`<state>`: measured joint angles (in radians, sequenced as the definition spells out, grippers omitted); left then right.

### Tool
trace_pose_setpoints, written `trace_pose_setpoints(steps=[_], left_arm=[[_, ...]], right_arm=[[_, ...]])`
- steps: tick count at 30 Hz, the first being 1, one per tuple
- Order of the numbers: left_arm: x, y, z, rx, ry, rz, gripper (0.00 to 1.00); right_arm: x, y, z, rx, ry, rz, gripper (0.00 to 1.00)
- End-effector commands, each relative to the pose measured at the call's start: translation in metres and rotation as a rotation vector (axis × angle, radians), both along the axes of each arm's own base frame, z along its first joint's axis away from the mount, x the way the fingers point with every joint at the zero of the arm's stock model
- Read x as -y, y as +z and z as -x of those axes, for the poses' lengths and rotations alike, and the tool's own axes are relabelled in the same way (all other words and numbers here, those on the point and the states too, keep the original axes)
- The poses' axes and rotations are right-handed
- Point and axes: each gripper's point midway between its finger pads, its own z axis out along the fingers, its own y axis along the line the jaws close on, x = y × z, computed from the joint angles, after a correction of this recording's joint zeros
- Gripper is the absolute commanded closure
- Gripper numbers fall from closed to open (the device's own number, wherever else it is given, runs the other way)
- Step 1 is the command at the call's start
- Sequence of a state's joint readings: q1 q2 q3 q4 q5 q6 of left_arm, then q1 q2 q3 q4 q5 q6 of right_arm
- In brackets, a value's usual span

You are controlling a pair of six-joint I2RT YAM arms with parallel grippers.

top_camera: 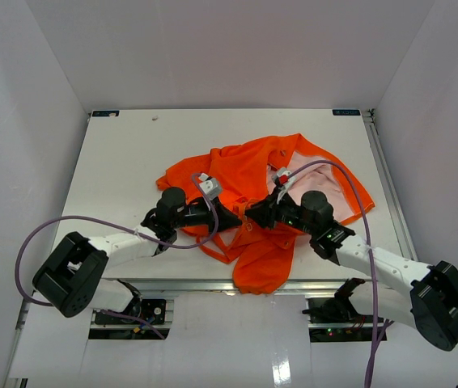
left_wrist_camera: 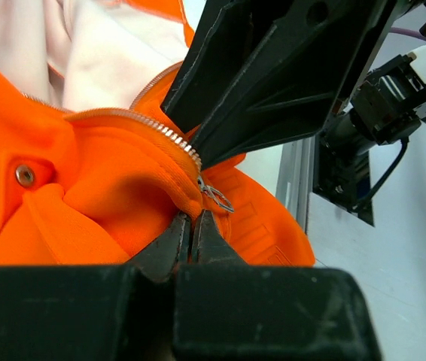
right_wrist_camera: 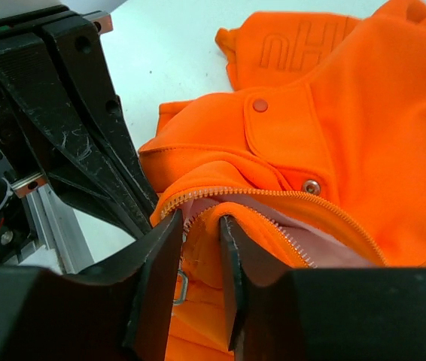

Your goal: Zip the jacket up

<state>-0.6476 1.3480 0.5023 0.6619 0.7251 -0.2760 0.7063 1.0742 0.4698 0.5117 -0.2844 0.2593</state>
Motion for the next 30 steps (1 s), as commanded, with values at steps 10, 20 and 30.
trace_pose_setpoints(steps=[10,20,30], left_arm=[[0.003,-0.013,0.010,-0.234,-0.040,-0.027,1.00],[0.000,-0.014,0.007,-0.229,-0.028,-0.022,1.00],[-0.001,-0.009,0.009,-0.209,-0.030,-0.012,1.00]], right_arm=[[0.025,0.043,-0.020,0.085,-0.157,0.085,0.53],[0.036,0.037,-0.004,0.005,-0.246,0.127,0.44],[-0.002,0.018,0.053,-0.035,0.007,0.118,0.51]])
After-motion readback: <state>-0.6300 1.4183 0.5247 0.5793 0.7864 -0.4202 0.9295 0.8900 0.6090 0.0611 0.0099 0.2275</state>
